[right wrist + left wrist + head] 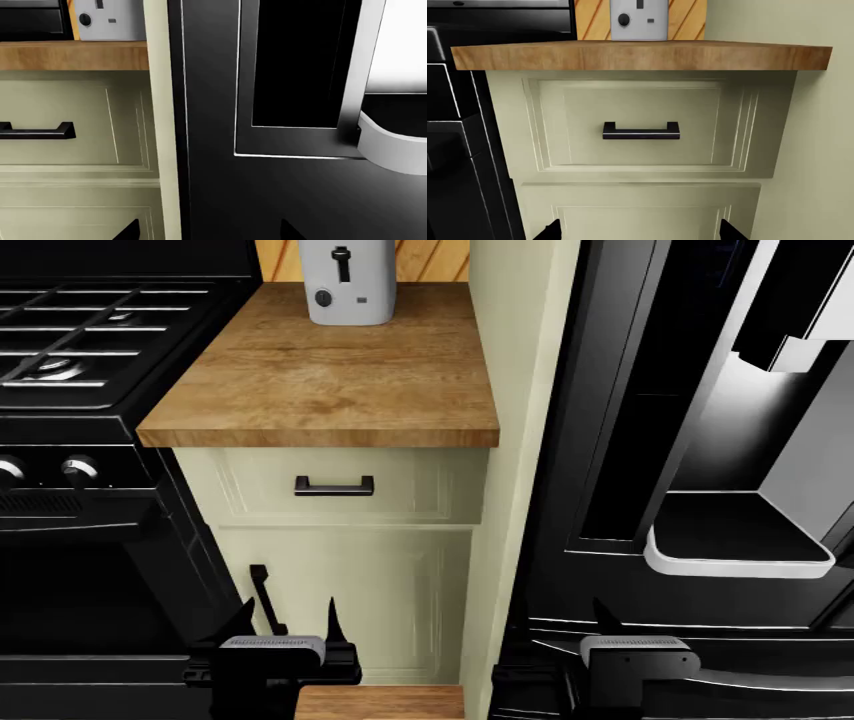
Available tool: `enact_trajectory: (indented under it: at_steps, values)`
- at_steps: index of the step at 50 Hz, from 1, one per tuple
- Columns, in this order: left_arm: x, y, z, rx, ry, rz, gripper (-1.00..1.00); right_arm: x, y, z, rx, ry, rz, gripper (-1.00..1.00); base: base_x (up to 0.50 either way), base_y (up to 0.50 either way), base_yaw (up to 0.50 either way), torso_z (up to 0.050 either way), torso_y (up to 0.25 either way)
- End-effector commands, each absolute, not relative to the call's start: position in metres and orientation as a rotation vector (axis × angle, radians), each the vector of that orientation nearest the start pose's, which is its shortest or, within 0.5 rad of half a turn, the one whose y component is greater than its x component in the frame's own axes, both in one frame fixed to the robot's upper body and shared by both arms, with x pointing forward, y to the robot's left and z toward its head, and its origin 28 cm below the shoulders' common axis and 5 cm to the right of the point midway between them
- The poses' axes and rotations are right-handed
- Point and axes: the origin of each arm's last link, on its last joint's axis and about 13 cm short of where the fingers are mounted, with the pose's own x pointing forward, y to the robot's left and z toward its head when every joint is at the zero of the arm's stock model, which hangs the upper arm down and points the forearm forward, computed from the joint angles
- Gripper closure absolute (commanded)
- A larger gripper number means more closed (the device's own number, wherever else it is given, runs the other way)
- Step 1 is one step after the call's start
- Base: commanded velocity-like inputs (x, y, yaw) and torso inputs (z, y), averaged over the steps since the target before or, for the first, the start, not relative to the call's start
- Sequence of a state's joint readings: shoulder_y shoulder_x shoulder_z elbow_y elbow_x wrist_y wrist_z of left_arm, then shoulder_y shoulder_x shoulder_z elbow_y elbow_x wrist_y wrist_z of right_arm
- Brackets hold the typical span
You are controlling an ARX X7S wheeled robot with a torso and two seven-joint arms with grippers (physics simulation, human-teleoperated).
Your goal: Push down the lever of the toaster to turn it on.
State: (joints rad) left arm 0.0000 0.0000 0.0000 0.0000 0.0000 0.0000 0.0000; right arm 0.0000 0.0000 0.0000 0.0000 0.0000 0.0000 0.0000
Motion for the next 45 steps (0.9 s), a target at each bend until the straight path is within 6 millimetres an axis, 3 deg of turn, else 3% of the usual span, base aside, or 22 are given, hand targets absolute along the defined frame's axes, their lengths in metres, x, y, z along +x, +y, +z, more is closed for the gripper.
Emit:
enact_trajectory:
  at_steps: [1,14,32,45]
  values:
    - [0.21,0.205,0.014,-0.002,-0.001,0.0,-1.0,0.211,-0.096,0.013,-0.001,0.0,0.001,-1.0,0.0,0.0,0.0,0.0,0.0]
    - [0.204,0.205,0.028,0.001,-0.034,-0.018,-1.0,0.209,-0.097,0.021,-0.004,-0.018,-0.006,-1.0,0.0,0.0,0.0,0.0,0.0]
    - [0.174,0.208,0.089,0.045,-0.213,-0.016,-1.0,0.188,-0.096,0.073,0.012,-0.162,0.021,-1.0,0.0,0.0,0.0,0.0,0.0]
    - [0.156,0.211,0.115,0.046,-0.308,-0.001,-1.0,0.17,-0.096,0.105,0.018,-0.275,0.023,-1.0,0.0,0.0,0.0,0.0,0.0]
